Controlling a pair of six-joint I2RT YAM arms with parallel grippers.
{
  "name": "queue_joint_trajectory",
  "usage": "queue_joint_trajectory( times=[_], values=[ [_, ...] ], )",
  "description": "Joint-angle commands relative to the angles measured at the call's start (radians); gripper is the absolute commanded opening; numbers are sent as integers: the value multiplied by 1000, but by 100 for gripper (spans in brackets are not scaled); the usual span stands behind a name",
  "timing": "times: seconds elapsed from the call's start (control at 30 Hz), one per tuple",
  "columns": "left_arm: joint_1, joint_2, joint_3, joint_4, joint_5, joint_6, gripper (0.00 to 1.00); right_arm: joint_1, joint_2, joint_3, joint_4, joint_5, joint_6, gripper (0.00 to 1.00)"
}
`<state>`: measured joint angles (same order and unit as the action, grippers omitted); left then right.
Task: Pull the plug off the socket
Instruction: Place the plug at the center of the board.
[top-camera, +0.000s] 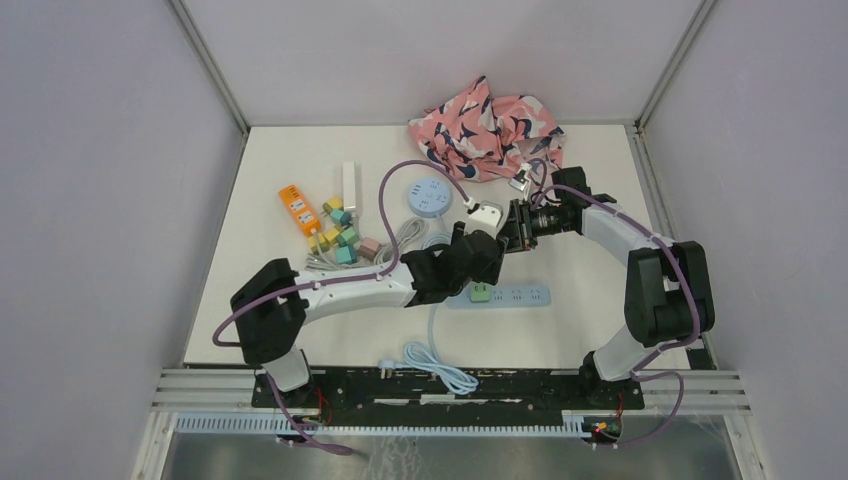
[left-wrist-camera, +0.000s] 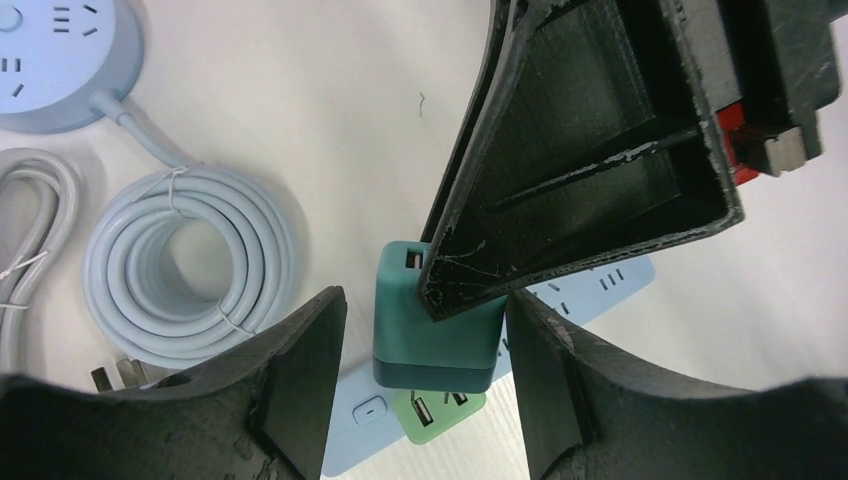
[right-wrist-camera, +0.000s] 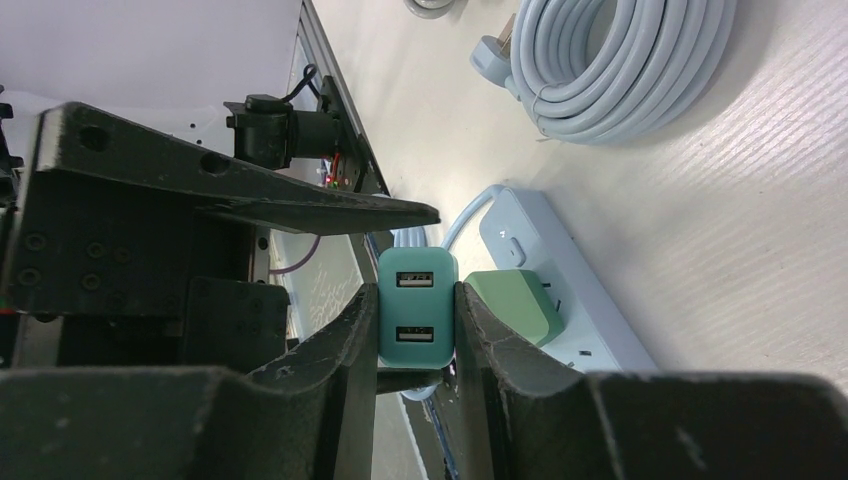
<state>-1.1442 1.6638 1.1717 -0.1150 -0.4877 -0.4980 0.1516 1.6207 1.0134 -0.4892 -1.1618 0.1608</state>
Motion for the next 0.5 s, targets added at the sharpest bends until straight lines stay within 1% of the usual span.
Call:
queue_joint_trajectory(
  times=[0.0, 0.07, 0.13, 0.17, 0.2, 0.27, 0.3, 0.33, 0.4, 0.43, 0.47],
  values=[
    [-2, 34, 56, -11, 17, 57, 66, -5, 7, 44, 3, -15, 9, 0],
    [-2, 46, 62, -15, 25, 62, 65, -5, 6, 45, 3, -16, 10, 0],
    [1, 58, 66, -16, 39, 69, 58, -6, 6, 44, 3, -18, 9, 0],
    [2, 62, 68, -17, 45, 72, 53, -5, 6, 44, 3, -20, 9, 0],
    [4, 67, 70, -21, 54, 75, 43, -5, 6, 44, 3, -20, 9, 0],
    [13, 74, 75, -31, 75, 82, 17, -4, 6, 44, 2, -20, 9, 0],
    [17, 73, 73, -33, 85, 87, 9, -5, 6, 45, 1, -21, 9, 1],
    [21, 69, 68, -30, 90, 91, 5, -7, 7, 46, -1, -21, 7, 4],
    [26, 52, 45, -9, 87, 104, 3, -6, 3, 47, -6, -16, 0, 13],
    [27, 36, 30, 7, 81, 110, 3, -6, 0, 47, -12, -13, -8, 22],
    [27, 23, 12, 22, 73, 115, 3, -6, -1, 49, -19, -9, -16, 29]
  ],
)
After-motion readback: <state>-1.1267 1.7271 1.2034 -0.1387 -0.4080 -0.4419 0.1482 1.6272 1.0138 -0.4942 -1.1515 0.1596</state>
